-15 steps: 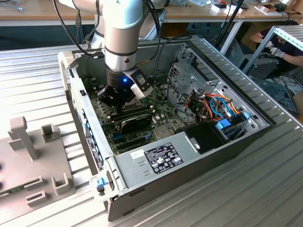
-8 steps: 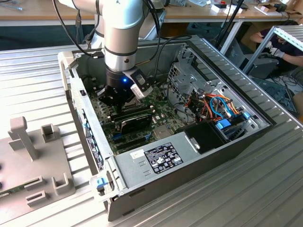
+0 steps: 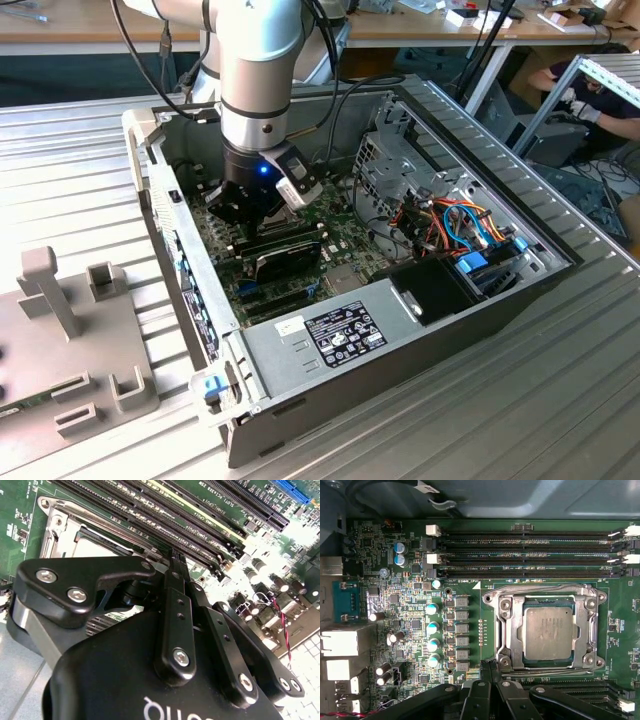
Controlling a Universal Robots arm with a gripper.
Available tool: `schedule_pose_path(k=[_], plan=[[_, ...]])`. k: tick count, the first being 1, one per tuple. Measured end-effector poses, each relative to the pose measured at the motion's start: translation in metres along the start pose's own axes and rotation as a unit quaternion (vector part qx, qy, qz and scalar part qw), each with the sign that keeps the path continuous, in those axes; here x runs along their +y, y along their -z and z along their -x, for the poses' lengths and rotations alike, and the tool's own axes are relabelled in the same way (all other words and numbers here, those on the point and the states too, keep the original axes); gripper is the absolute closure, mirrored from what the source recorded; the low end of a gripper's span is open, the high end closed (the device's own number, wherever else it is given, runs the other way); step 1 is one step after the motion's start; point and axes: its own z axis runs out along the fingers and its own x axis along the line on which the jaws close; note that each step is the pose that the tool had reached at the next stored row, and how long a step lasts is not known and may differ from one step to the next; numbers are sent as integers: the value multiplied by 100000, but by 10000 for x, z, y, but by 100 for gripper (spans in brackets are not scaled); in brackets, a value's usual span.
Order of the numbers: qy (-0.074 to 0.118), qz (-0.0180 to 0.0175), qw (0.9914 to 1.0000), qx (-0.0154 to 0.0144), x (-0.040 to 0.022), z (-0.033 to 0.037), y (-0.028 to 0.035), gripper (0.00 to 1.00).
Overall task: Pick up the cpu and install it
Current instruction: 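Install the second cpu locking lever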
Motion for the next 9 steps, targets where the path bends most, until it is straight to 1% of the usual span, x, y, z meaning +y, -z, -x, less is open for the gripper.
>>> schedule_pose_path(k=[5,9], plan=[[-6,13,100000,-85,-1,-25,1,89],[1,13,100000,-103,-1,-28,1,89]])
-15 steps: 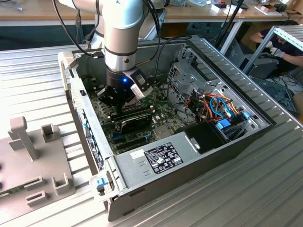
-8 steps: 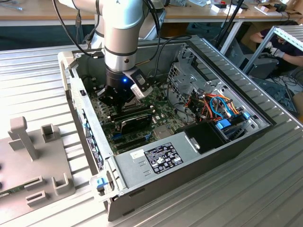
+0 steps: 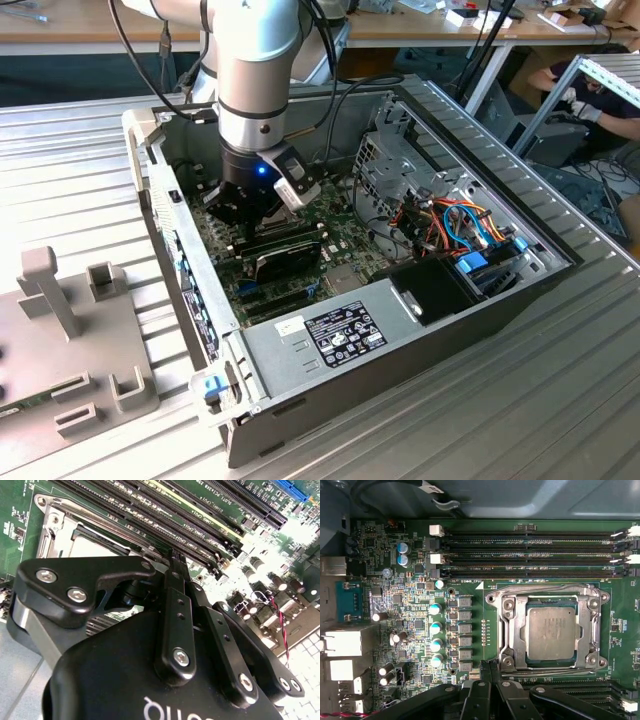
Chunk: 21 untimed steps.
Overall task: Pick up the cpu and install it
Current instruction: 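Install the second cpu locking lever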
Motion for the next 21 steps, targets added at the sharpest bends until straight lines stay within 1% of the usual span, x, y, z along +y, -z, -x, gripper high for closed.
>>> schedule_pose_path(k=[2,7,12,21], plan=[[-3,-117,100000,3,-1,-1,0,89],[17,-598,99998,-9,-1,-1,0,89],[17,-648,99998,1,-1,-2,-19,89],[12,-629,99998,-18,0,-2,-27,89]])
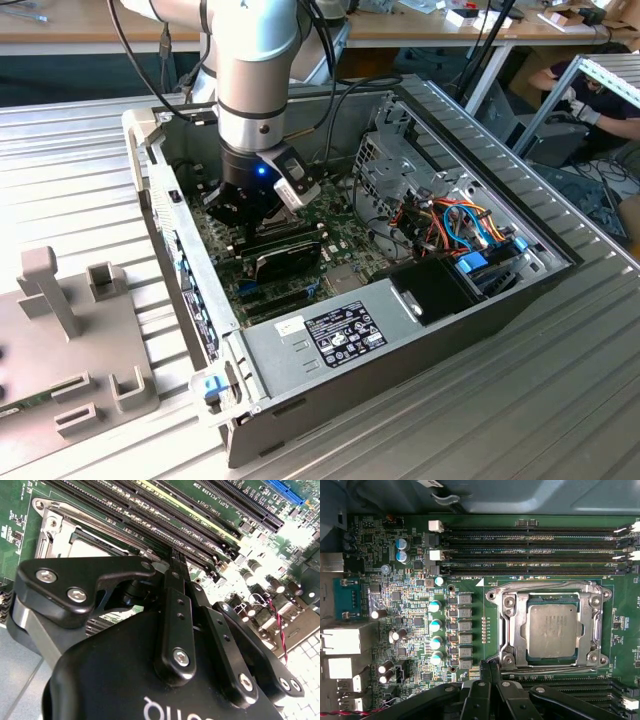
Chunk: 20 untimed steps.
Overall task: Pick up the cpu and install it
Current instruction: 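Install the second cpu locking lever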
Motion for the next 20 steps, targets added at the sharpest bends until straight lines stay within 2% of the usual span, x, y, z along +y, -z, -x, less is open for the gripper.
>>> schedule_pose_path(k=[14,20], plan=[[0,7,100000,-7,-3,0,3,89],[1,9,100000,-5,-6,2,57,89]])
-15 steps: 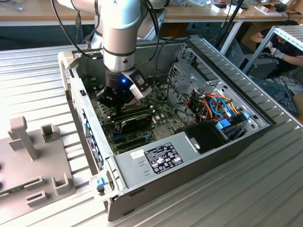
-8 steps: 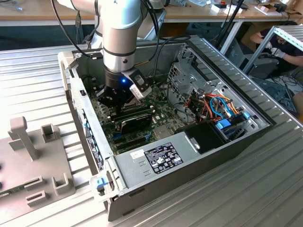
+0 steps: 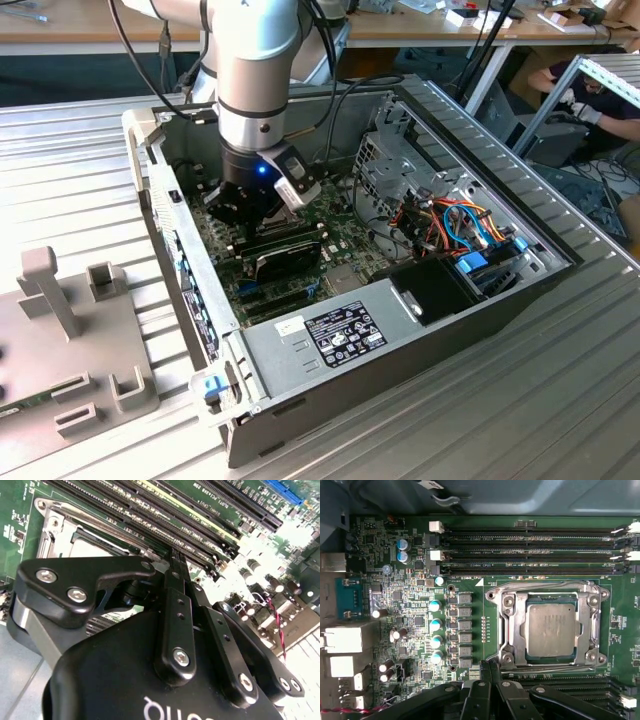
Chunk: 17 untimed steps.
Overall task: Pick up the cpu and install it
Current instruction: 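Install the second cpu locking lever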
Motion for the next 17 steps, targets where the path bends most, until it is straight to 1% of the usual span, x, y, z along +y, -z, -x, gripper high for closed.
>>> schedule_pose_path(k=[3,5,6,7,13,17], plan=[[1,-5,100000,3,-1,1,27,89],[3,-17,100000,6,-5,3,101,89],[1,-25,100000,7,-6,4,125,89],[3,-21,100000,1,-7,5,136,89],[5,-29,100000,7,-7,12,144,89],[3,-22,100000,1,-5,97,140,89]])
